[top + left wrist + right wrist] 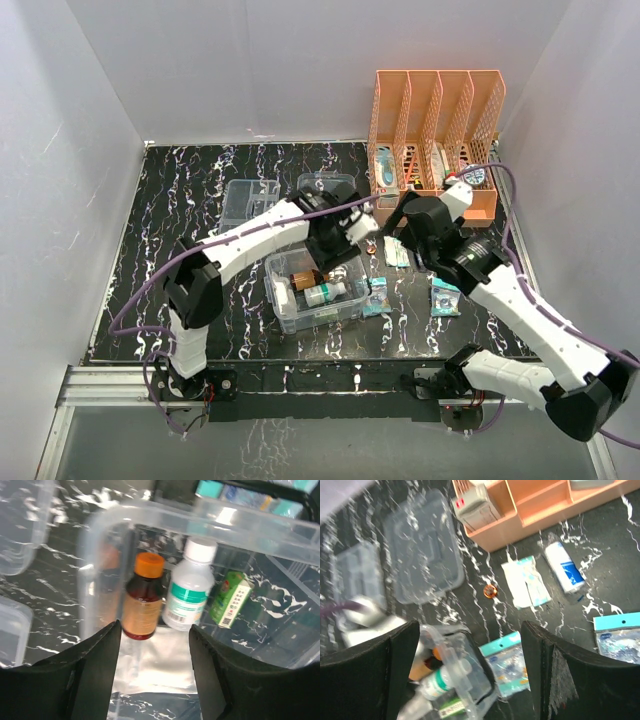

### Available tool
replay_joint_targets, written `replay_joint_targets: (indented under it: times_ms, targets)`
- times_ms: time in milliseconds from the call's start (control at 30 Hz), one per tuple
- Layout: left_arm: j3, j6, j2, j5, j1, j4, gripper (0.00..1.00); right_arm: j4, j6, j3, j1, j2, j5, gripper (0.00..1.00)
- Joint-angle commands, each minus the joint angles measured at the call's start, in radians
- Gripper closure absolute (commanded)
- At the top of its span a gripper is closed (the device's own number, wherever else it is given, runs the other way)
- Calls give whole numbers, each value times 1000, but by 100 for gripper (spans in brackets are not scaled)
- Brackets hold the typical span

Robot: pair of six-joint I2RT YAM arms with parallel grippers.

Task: Organize the medicine kit

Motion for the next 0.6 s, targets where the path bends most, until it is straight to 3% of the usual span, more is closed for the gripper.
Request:
replay_joint_targets:
  times_ms: [0, 233, 567]
  targets:
    - [111, -47, -126, -7, 85, -12, 45, -22, -88, -47, -20, 75, -116, 20]
    - [170, -77, -213, -33, 216, -14, 45, 13, -109, -162, -46, 144, -230, 31]
    - [132, -132, -320, -17, 369, 2, 44, 22, -129, -253, -49, 131, -291, 38]
